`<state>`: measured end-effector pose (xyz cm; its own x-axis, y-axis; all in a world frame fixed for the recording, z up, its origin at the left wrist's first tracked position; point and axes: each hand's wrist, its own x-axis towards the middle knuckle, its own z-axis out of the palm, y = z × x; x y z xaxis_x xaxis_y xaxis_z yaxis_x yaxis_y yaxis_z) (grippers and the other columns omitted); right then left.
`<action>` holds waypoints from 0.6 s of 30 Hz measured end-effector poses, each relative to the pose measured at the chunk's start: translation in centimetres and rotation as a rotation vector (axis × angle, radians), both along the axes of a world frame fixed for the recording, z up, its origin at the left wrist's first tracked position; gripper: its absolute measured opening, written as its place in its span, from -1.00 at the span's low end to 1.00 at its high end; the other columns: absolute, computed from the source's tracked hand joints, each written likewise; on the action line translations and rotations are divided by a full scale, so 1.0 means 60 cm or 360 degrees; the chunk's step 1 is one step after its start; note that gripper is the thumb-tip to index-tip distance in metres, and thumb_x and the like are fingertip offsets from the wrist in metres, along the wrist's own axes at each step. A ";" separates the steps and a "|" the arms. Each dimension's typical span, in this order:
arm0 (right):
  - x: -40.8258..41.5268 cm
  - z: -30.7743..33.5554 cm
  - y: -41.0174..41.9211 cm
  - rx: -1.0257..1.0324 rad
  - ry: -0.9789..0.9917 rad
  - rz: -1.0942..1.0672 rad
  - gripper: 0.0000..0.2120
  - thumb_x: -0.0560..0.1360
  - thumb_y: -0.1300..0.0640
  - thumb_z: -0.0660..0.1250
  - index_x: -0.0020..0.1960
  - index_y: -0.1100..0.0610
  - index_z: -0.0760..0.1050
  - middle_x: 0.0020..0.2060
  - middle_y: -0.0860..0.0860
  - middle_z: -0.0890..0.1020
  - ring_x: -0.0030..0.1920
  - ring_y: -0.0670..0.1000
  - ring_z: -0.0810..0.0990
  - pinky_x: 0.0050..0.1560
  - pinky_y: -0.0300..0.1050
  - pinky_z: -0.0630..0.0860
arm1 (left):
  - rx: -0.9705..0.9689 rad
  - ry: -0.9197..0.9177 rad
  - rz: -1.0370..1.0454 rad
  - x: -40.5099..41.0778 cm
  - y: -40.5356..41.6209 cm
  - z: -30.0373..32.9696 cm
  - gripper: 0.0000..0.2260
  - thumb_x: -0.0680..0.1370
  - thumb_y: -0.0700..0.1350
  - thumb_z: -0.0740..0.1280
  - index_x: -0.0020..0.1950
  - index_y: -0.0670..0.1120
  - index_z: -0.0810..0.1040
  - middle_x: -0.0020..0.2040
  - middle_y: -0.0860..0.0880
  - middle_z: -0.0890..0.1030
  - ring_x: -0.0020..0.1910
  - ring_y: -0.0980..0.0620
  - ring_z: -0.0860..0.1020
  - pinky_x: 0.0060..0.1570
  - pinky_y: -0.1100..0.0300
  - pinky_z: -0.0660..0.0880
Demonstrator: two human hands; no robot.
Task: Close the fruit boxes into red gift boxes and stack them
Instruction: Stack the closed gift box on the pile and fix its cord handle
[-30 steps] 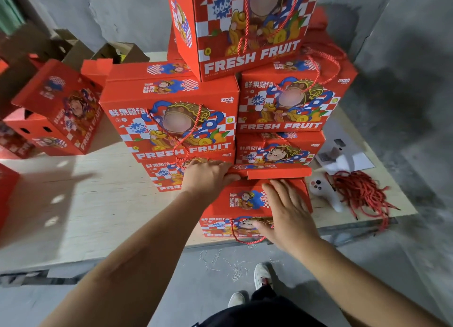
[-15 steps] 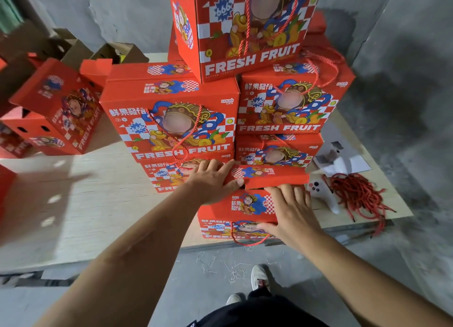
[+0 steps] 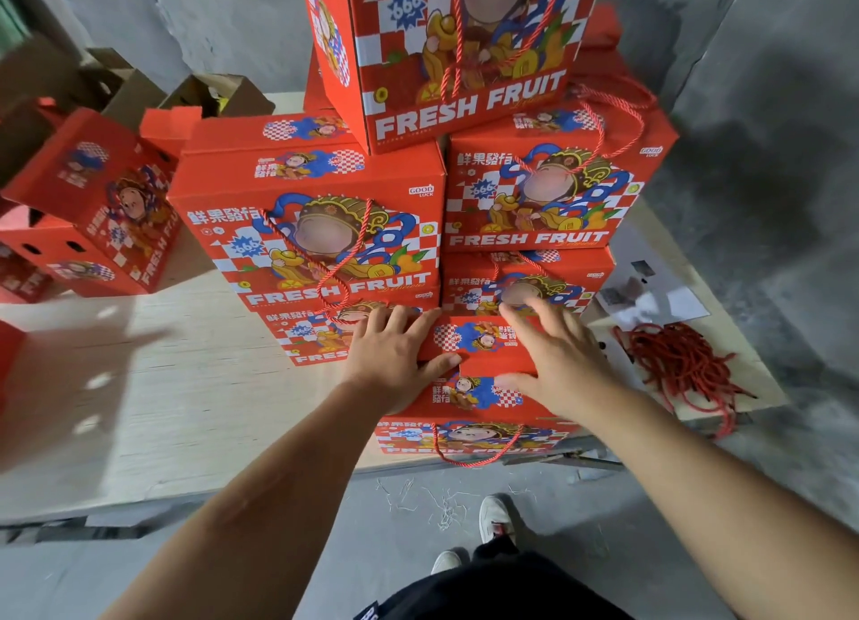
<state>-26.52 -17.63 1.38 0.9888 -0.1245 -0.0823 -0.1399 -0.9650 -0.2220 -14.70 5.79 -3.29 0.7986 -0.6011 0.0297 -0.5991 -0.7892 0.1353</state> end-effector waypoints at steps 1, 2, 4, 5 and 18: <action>0.015 0.002 -0.006 0.0008 0.0174 0.0068 -0.09 0.50 -0.36 0.37 0.68 -0.11 0.02 0.63 -0.03 0.10 0.60 0.13 0.10 0.54 0.19 0.22 | -0.0006 -0.0013 -0.0001 -0.001 0.001 0.002 -0.19 0.51 0.60 -0.18 0.59 0.18 0.27 0.43 0.05 0.46 0.43 -0.12 0.37 0.42 -0.15 0.34; 0.029 0.002 -0.012 -0.0015 0.0264 0.0137 -0.10 0.52 -0.37 0.32 0.69 -0.11 -0.01 0.65 -0.04 0.09 0.61 0.13 0.07 0.57 0.18 0.18 | -0.0019 -0.0029 -0.0002 -0.003 0.002 0.004 -0.18 0.52 0.59 -0.17 0.59 0.16 0.31 0.43 0.05 0.47 0.44 -0.12 0.39 0.42 -0.14 0.34; 0.052 0.004 -0.024 -0.0088 0.0300 0.0229 -0.16 0.54 -0.40 0.26 0.68 -0.13 0.02 0.61 0.00 0.21 0.58 0.14 0.17 0.53 0.15 0.27 | -0.0066 -0.0070 -0.0007 -0.006 0.002 0.008 -0.18 0.54 0.57 -0.16 0.56 0.11 0.39 0.43 0.04 0.51 0.43 -0.11 0.43 0.43 -0.12 0.35; 0.060 0.006 -0.029 -0.0122 0.0315 0.0252 -0.18 0.55 -0.41 0.24 0.67 -0.16 0.02 0.59 0.01 0.24 0.56 0.16 0.19 0.51 0.17 0.30 | -0.0091 -0.0099 -0.0014 -0.008 0.002 0.010 -0.18 0.55 0.56 -0.14 0.54 0.09 0.42 0.42 0.03 0.53 0.42 -0.11 0.45 0.44 -0.11 0.34; 0.047 -0.064 -0.025 -0.0440 0.0106 0.0367 -0.19 0.54 -0.49 -0.13 0.65 -0.19 -0.31 0.48 0.04 0.24 0.38 0.19 0.28 0.39 0.21 0.28 | 0.0091 -0.0124 -0.0025 -0.008 -0.003 -0.006 -0.25 0.56 0.54 -0.16 0.63 0.17 0.14 0.47 0.01 0.40 0.46 -0.13 0.34 0.49 -0.16 0.24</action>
